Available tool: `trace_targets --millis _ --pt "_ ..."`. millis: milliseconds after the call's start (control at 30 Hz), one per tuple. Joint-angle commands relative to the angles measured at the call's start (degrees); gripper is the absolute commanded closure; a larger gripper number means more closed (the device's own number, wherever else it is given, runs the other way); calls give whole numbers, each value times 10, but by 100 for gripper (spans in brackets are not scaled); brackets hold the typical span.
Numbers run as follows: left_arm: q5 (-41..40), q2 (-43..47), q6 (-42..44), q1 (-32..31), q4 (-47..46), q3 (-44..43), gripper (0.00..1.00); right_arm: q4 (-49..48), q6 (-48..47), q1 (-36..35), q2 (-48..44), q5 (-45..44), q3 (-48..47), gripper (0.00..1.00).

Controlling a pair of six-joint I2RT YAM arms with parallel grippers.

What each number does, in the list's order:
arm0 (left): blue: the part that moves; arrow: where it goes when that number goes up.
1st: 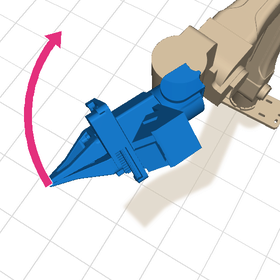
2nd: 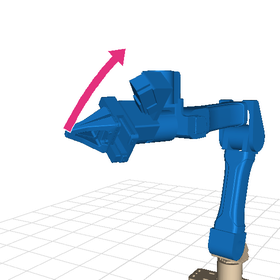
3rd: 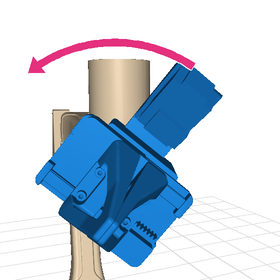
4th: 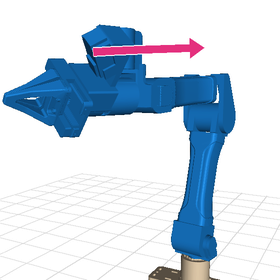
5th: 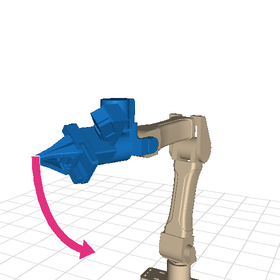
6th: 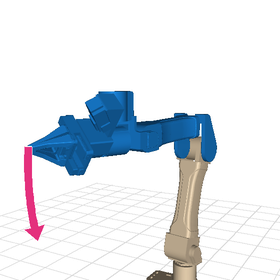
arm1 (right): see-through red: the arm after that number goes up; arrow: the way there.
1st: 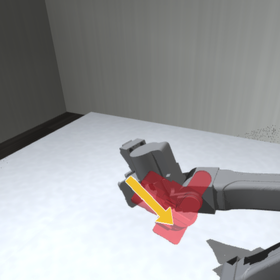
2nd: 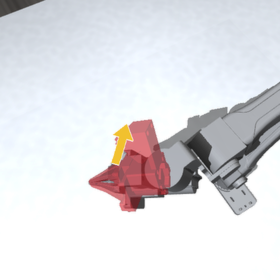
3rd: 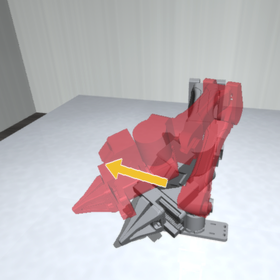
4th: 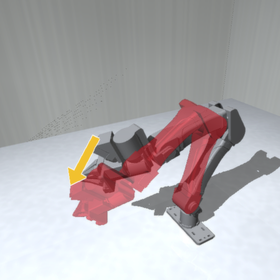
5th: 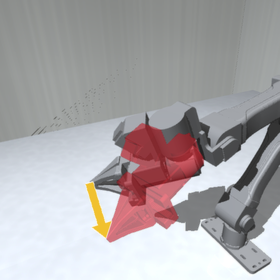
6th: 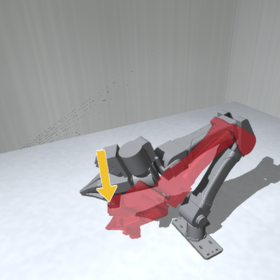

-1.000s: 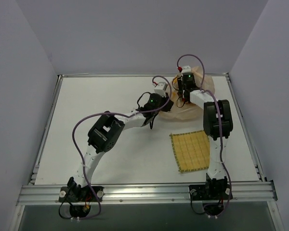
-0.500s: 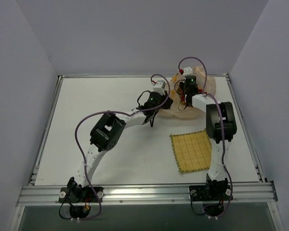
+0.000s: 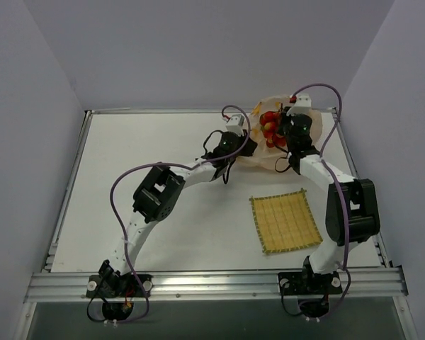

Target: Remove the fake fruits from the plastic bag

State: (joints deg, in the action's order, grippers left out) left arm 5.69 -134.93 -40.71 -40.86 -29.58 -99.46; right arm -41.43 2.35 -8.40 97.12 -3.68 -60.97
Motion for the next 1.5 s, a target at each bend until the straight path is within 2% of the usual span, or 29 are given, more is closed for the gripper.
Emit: trace_targets --millis 0,300,467,600,700,833,933,1033,1133,1300,1400,1467 --pt "-6 3 -6 -4 -1 -45 98 -95 94 5 -50 31 27 100" --pt "-6 -16 5 -4 29 -79 97 -103 155 5 -176 76 36 100" --pt "-2 -32 13 -9 48 -102 98 -54 188 5 -252 99 49 100" --pt "-1 -38 27 -12 63 -124 98 6 208 2 -336 99 100 100" --pt "5 -40 31 -12 69 -132 98 72 225 1 -422 96 157 100" --pt "9 -38 34 -13 76 -140 98 206 238 -5 -552 82 211 100" --pt "7 -35 37 -14 77 -137 98 364 259 -6 -640 47 250 100" --pt "6 -31 39 -14 77 -132 98 470 289 -8 -730 39 289 100" --pt "4 -30 41 -14 78 -130 98 520 331 -9 -792 53 320 100" --pt "-2 -22 48 -17 77 -117 98 551 362 -11 -814 76 327 100" --pt "-2 -16 48 -19 71 -111 98 547 354 -10 -782 77 327 100" --pt "-3 -16 50 -19 71 -113 97 541 345 -10 -726 74 322 100"
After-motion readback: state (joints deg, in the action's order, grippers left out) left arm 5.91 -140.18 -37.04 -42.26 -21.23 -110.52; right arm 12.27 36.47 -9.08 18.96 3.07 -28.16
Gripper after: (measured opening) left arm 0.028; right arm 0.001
